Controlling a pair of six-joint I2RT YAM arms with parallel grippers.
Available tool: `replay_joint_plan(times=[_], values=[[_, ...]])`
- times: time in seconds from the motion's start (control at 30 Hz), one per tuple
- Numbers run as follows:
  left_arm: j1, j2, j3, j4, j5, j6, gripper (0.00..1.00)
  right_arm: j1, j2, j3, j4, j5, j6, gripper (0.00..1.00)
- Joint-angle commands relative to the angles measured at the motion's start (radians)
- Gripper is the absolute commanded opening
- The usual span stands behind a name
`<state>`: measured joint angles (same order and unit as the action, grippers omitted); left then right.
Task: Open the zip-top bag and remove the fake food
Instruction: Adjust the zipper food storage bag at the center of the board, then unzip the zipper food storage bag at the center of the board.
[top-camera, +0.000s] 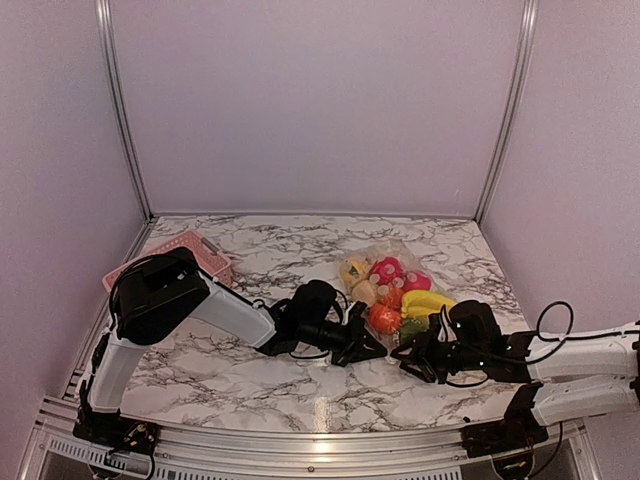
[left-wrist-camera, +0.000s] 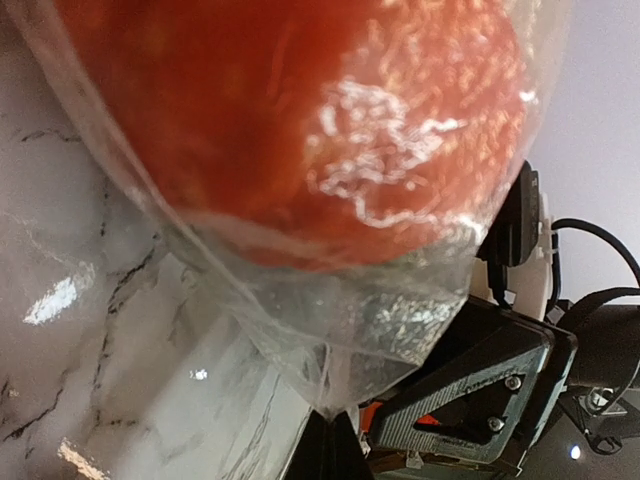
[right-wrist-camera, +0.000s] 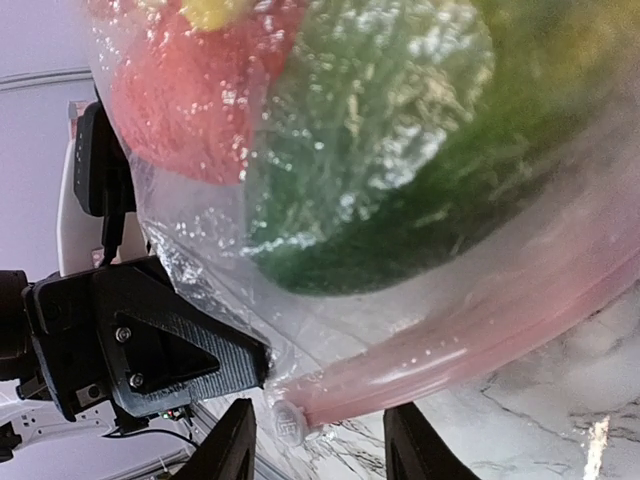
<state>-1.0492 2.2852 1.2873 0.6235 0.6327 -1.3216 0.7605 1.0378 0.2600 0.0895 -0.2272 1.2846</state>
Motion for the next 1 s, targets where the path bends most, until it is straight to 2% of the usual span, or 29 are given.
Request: replay_joint_plan(times=[0.0,0.13,0.97], values=[[-0.009,0.025,0.006,0.031,0.021,-0.012,0.0,0.011,-0.031,-0.016,0.033,0.017,0.054,0.41],[-0.009,0.035,0.005,0.084,0.021,-0.051,0.0,0.01,-0.043,-0.015,0.022,0.025,0.055,0.39],[-0.009,0.061,0.011,0.159,0.014,-0.111,0.0,0.011,-0.042,-0.043,0.079,0.052,0.155,0.26]])
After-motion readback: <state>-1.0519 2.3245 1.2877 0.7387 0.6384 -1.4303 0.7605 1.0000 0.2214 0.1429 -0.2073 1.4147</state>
